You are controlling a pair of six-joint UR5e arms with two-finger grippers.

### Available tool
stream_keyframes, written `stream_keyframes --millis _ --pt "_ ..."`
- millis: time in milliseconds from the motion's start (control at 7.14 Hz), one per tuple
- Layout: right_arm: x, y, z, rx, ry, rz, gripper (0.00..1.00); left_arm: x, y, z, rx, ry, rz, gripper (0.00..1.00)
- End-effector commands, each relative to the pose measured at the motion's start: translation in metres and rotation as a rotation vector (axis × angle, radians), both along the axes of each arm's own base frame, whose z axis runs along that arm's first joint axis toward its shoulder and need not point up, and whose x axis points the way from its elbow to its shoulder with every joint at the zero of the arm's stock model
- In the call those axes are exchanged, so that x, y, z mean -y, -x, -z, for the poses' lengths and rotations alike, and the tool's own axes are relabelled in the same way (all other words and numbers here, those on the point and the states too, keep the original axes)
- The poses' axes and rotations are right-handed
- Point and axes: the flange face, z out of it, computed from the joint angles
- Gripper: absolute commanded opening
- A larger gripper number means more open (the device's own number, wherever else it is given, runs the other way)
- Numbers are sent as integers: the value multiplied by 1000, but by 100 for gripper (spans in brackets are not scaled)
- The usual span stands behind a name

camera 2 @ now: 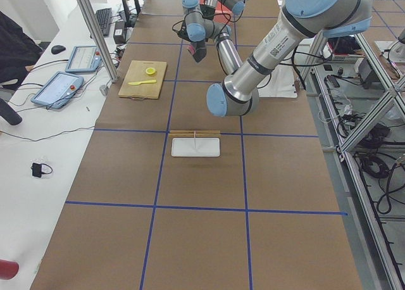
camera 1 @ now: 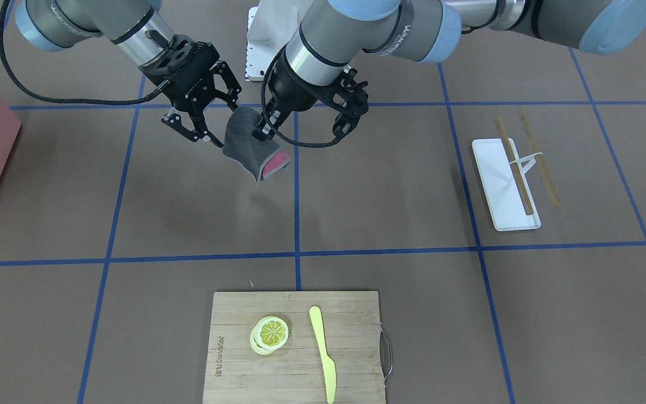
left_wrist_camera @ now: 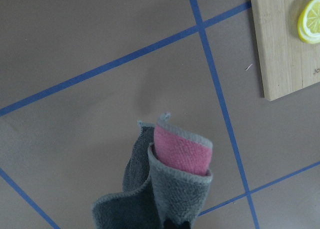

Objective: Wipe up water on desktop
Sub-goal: 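Carry the cloth toward the right gripper while the right gripper reaches to meet it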

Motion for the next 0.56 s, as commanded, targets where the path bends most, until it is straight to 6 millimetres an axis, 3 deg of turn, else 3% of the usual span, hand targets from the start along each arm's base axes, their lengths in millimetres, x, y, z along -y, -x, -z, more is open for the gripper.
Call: stream_keyframes --millis 0,280,420 --pt "0 0 1 4 7 -2 44 -3 -4 -1 1 1 -7 0" --pt "0 0 0 3 10 -2 44 -11 -11 6 -5 -4 -21 0" --pt "0 0 0 3 11 -3 39 -10 -12 4 -2 -3 -20 0"
